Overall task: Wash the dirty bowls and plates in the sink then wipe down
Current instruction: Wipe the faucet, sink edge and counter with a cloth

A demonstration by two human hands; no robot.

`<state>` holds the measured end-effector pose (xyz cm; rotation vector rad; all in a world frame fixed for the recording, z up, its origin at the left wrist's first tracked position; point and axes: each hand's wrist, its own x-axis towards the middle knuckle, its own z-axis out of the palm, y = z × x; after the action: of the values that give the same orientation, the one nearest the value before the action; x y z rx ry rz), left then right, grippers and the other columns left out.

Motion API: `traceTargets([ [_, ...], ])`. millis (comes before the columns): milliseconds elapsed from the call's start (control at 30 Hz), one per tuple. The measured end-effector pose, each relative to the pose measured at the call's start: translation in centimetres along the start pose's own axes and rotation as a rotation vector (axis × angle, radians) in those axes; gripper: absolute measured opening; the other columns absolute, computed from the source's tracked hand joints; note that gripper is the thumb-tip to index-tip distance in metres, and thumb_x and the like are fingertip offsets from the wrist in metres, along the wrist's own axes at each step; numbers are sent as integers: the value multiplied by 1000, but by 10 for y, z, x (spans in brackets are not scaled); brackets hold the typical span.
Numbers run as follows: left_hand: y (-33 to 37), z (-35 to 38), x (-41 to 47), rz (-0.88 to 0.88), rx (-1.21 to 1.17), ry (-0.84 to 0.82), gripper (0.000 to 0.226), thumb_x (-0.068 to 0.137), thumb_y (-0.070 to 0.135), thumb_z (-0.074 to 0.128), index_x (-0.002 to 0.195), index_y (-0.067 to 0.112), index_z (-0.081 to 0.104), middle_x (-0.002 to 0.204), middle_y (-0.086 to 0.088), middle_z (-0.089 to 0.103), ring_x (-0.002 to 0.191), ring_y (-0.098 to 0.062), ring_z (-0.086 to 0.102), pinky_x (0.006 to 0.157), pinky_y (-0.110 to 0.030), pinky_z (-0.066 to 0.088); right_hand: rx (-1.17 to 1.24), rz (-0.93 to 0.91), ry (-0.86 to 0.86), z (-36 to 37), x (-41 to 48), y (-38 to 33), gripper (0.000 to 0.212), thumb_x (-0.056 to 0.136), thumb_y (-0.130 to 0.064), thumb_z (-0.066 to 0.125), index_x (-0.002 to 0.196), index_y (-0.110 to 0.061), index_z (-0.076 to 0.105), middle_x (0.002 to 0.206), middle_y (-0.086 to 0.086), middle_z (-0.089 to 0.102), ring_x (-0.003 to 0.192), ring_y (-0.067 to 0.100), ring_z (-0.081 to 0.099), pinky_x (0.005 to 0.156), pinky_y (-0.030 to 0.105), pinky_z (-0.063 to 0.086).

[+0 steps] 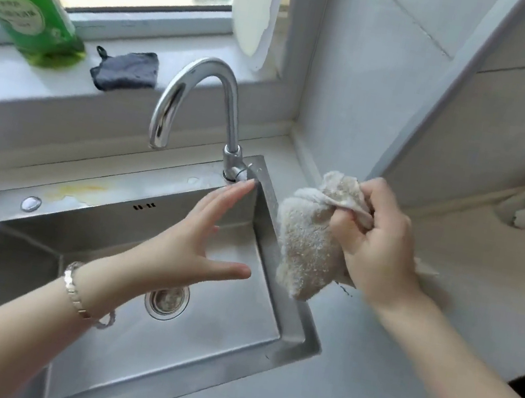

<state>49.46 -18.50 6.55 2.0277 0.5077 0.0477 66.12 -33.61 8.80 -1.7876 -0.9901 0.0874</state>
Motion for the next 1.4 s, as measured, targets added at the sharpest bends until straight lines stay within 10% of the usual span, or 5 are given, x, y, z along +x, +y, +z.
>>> traceTargets([
  [233,-41,-75,-59,-15,141,142,19,76,20,57,95,22,54,86,11,63,83,-10,59,76,-30,51,223,-148,-561,93,-16,-82,26,75,-24,66,78,-28,41,64,-23,53,54,-5,47,53,4,33],
  [567,-127,-158,-136,-142,-266,262,62,75,-24,50,79,38,59,81,-9,65,71,-14,59,64,-38,48,-145,188,-1099,257,-32,-69,112,61,-45,82,145,-40,7,140,-13,15,125,1,30,105,22,30],
  [900,-194,-231,-150,-75,-345,317,37,76,0,55,85,35,63,87,16,70,81,-1,64,74,-16,49,129,430,-869,352,-48,-53,11,86,-2,57,95,-7,61,99,1,67,98,13,62,73,19,48],
  [1167,-274,-241,-137,-484,384,202,62,91,1,48,144,26,29,153,5,23,136,-17,33,105,-27,30,118,360,-466,361,10,-86,30,78,-8,68,88,-31,51,75,-9,62,63,-3,56,59,12,41],
  [1400,-317,-231,-104,-683,637,25,40,93,5,37,134,2,33,155,-18,8,140,-29,19,105,-38,33,-206,26,-604,484,30,-65,61,76,-17,69,131,-7,45,124,11,46,112,22,44,94,17,31],
])
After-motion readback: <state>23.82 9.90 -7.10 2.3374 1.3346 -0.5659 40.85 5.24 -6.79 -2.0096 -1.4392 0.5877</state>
